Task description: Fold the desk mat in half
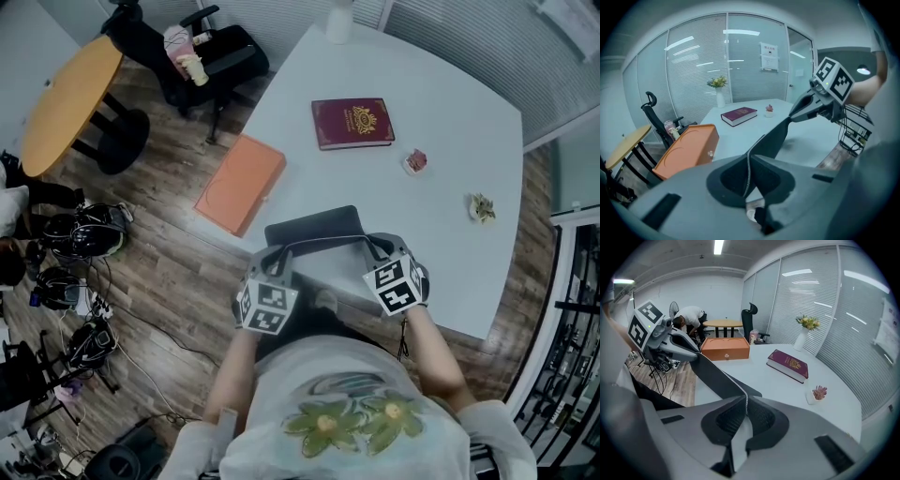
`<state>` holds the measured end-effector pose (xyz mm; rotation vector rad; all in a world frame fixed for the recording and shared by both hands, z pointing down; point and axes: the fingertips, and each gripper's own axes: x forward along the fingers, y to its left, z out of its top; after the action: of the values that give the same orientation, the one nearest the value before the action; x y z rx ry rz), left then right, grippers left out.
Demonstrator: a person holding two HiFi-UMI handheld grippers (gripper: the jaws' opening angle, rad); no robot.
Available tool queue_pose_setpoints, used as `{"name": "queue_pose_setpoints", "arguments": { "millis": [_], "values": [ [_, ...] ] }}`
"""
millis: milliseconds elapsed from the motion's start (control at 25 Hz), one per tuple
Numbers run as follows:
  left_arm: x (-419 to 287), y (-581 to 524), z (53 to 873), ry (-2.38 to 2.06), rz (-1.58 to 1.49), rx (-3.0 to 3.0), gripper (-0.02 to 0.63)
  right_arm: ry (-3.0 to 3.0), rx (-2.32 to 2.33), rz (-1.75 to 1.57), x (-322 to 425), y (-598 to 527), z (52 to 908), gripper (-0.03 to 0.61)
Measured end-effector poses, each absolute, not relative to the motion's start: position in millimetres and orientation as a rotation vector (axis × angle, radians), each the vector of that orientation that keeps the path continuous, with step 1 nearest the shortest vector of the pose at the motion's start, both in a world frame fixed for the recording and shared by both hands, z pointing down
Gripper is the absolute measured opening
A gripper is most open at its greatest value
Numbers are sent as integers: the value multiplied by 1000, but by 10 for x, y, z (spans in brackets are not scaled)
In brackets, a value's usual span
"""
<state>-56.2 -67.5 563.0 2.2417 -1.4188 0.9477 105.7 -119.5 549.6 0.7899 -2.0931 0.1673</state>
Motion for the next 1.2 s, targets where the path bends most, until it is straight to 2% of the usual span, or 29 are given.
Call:
{"name": "queue_pose_setpoints", "arguments": {
  "millis": [1200],
  "values": [
    [-776,-1178,5441,-1327,946,2309,26,-2085,858,180,838,-1739,5309,29]
  ]
}}
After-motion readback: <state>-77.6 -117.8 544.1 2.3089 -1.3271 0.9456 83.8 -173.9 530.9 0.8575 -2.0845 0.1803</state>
